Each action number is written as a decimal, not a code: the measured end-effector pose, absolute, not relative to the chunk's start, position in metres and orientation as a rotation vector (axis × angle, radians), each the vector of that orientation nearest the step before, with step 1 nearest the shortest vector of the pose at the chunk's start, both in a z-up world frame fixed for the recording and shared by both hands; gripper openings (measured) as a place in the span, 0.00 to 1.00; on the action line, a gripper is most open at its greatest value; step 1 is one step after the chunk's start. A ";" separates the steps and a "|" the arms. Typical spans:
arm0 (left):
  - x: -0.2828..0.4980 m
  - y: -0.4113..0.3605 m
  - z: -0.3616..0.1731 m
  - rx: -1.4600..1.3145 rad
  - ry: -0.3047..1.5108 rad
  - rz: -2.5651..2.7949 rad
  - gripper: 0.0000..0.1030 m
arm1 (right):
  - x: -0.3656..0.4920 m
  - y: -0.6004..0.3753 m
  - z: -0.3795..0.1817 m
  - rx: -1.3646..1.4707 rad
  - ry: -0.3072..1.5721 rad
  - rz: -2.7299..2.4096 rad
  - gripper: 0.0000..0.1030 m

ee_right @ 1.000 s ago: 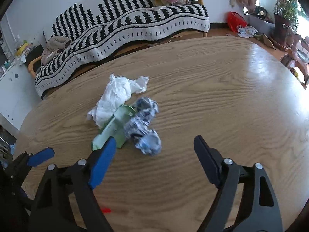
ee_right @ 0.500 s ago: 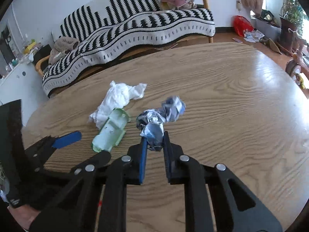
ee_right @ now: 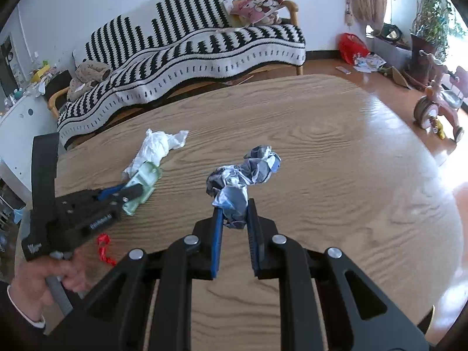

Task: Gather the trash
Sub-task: 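Grasp the crumpled foil with the right gripper while the left grasps a green plastic piece, then carry the foil and green piece over the bin and open the right gripper, then open the left gripper over the bin to drop the green piece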

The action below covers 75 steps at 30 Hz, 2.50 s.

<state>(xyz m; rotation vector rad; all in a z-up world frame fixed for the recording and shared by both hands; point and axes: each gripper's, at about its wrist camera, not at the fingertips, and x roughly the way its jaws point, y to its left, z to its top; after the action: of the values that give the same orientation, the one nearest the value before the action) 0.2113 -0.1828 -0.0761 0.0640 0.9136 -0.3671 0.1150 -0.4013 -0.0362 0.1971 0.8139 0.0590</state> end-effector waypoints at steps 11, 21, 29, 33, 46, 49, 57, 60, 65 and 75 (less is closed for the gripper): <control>0.142 -0.231 -0.017 0.051 0.806 -0.491 0.20 | -0.010 -0.507 -0.003 0.249 0.735 -0.107 0.16; 0.040 -0.368 -0.016 0.154 0.782 -0.802 0.20 | -0.132 -0.623 -0.045 0.364 0.804 -0.323 0.16; -0.026 -0.459 -0.046 0.250 0.815 -0.974 0.20 | -0.182 -0.675 -0.105 0.500 0.958 -0.375 0.16; -0.050 -0.484 -0.064 0.301 0.833 -1.019 0.20 | -0.189 -0.687 -0.133 0.514 1.042 -0.375 0.16; -0.061 -0.508 -0.095 0.346 0.890 -1.044 0.20 | -0.180 -0.690 -0.142 0.528 1.069 -0.368 0.16; -0.061 -0.513 -0.097 0.346 0.892 -1.046 0.20 | -0.182 -0.693 -0.139 0.529 1.060 -0.370 0.23; -0.063 -0.518 -0.109 0.365 0.912 -1.063 0.20 | -0.189 -0.697 -0.125 0.525 1.003 -0.390 0.65; -0.064 -0.523 -0.115 0.367 0.929 -1.071 0.20 | -0.191 -0.698 -0.121 0.522 0.993 -0.402 0.65; -0.060 -0.528 -0.119 0.370 0.939 -1.099 0.20 | -0.195 -0.702 -0.117 0.536 0.974 -0.418 0.65; -0.065 -0.532 -0.119 0.355 0.912 -1.125 0.65 | -0.196 -0.705 -0.103 0.551 0.931 -0.441 0.70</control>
<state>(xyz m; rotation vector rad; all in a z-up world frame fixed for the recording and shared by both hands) -0.0649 -0.5319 -0.1192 0.3551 0.9120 -1.1245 -0.1956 -0.7049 -0.1032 0.5513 0.9308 -0.4407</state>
